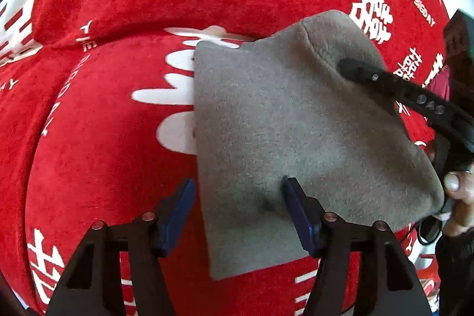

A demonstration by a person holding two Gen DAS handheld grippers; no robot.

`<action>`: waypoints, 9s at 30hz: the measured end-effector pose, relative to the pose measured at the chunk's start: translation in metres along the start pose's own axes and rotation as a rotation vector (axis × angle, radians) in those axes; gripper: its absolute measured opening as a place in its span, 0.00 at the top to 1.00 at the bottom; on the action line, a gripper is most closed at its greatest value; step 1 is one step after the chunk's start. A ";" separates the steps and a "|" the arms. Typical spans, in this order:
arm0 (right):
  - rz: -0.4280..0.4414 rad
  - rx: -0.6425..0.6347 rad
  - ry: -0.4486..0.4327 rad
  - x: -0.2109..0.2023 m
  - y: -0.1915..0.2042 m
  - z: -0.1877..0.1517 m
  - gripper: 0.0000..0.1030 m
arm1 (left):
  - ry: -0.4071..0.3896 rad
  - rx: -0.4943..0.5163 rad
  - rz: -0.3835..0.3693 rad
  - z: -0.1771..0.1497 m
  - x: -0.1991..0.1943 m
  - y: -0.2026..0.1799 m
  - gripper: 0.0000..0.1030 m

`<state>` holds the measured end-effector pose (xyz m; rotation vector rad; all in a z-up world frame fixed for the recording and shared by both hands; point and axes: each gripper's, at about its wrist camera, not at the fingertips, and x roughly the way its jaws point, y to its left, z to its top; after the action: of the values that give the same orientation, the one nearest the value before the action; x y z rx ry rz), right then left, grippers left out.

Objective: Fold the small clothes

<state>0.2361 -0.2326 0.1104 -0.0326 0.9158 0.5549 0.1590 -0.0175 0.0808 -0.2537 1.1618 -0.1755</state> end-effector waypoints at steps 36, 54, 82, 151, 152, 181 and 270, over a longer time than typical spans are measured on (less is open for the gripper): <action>0.088 0.143 0.081 -0.050 0.010 -0.100 0.79 | -0.009 0.212 0.192 -0.031 0.010 -0.038 0.19; 0.089 0.204 0.121 -0.044 0.001 -0.110 0.91 | 0.031 0.280 0.158 -0.059 0.012 -0.037 0.28; -0.095 -0.026 0.000 -0.077 0.026 -0.069 0.29 | -0.135 0.068 0.027 0.002 -0.052 -0.016 0.05; -0.145 0.310 0.126 -0.017 -0.102 -0.063 0.19 | 0.070 -0.034 0.131 0.056 0.034 0.029 0.00; -0.110 0.355 0.112 -0.022 -0.111 -0.066 0.19 | 0.088 -0.054 0.108 0.055 0.039 0.031 0.00; -0.006 0.139 0.075 -0.039 0.049 -0.040 0.60 | 0.014 0.074 -0.037 0.012 -0.039 -0.019 0.58; -0.025 -0.049 0.251 0.029 0.098 -0.090 0.27 | 0.109 -0.033 0.224 -0.020 0.000 0.068 0.00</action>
<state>0.1375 -0.1587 0.0527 -0.1602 1.1441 0.5579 0.1412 0.0455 0.0537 -0.1427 1.2925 0.0273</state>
